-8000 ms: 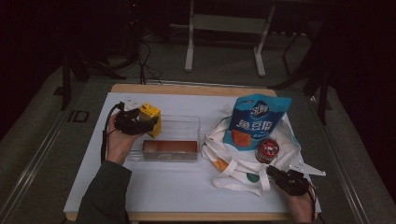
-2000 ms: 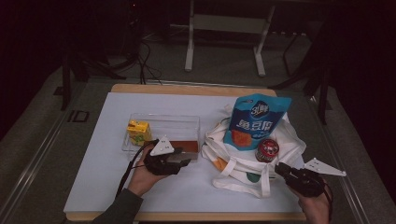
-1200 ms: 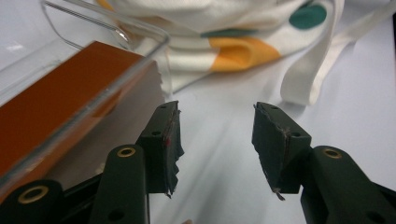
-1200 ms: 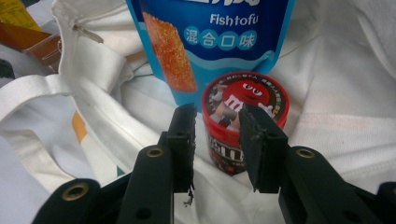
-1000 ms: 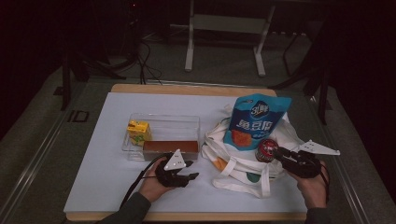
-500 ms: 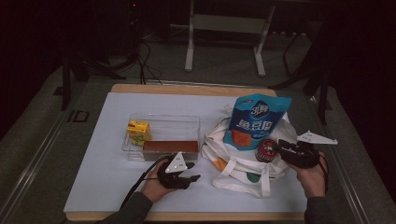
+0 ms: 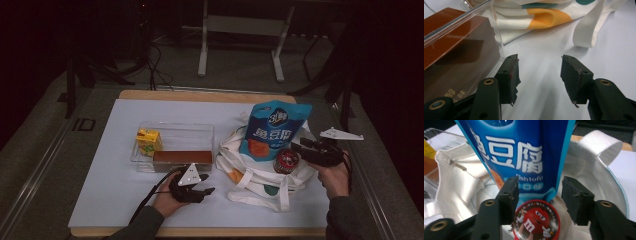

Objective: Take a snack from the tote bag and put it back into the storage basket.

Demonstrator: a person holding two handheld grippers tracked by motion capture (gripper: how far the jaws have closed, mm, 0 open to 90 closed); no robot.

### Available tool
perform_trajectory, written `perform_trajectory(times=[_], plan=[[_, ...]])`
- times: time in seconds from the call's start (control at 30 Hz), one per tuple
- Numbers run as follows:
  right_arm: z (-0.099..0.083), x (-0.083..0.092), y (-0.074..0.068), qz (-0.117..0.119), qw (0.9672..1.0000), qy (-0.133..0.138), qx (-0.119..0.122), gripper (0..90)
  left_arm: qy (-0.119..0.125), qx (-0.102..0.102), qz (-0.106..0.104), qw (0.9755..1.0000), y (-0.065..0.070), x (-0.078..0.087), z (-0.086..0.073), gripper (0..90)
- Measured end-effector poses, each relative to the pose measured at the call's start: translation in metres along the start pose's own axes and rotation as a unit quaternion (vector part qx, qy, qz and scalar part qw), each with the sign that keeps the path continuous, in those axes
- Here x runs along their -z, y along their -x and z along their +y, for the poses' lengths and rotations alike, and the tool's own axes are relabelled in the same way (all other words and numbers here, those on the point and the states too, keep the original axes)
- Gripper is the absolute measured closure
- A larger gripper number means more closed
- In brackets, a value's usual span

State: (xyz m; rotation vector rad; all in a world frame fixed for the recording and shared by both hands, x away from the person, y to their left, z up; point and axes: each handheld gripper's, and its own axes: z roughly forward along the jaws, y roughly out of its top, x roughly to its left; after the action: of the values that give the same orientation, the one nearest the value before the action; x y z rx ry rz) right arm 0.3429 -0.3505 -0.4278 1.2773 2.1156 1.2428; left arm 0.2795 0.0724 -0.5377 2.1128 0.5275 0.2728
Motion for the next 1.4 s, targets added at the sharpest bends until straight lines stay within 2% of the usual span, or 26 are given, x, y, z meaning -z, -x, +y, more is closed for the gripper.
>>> perform_trajectory(times=[0.2, 0.33, 0.47, 0.6, 0.73, 0.93, 1.13, 1.33, 1.4], plan=[[0.011, -0.006, 0.005, 0.002, 1.0000, -0.003, -0.007, 39.6, -0.002, -0.003, 0.001, 1.0000, 0.001, 0.000, 0.000, 48.6], [0.016, -0.013, 0.007, 0.005, 0.9999, -0.001, -0.015, 39.3, -0.004, -0.004, 0.000, 1.0000, 0.001, -0.001, 0.000, 48.6], [0.018, -0.020, 0.007, 0.009, 0.9999, -0.003, -0.012, 38.8, -0.004, -0.005, 0.000, 1.0000, 0.001, -0.001, 0.000, 48.5], [0.025, -0.028, 0.006, 0.026, 0.9996, 0.002, -0.008, 40.0, -0.004, -0.006, 0.000, 1.0000, 0.001, -0.001, 0.000, 48.5], [0.029, -0.035, 0.006, 0.029, 0.9996, 0.000, 0.000, 40.7, -0.005, -0.005, -0.001, 1.0000, 0.000, -0.001, 0.000, 48.5], [0.031, -0.039, 0.007, 0.053, 0.9985, 0.014, -0.006, 42.7, -0.006, 0.002, -0.005, 1.0000, -0.001, -0.001, 0.000, 48.3], [0.028, -0.042, 0.006, 0.098, 0.9947, 0.029, -0.014, 53.8, -0.007, 0.002, -0.004, 1.0000, -0.001, -0.002, 0.000, 48.3], [0.024, -0.040, 0.007, 0.126, 0.9906, 0.044, -0.031, 73.1, -0.007, 0.001, -0.004, 1.0000, 0.000, -0.002, 0.000, 48.3], [0.024, -0.040, 0.006, 0.131, 0.9897, 0.050, -0.028, 77.3, -0.007, 0.002, -0.004, 1.0000, -0.001, -0.002, 0.000, 48.2]])
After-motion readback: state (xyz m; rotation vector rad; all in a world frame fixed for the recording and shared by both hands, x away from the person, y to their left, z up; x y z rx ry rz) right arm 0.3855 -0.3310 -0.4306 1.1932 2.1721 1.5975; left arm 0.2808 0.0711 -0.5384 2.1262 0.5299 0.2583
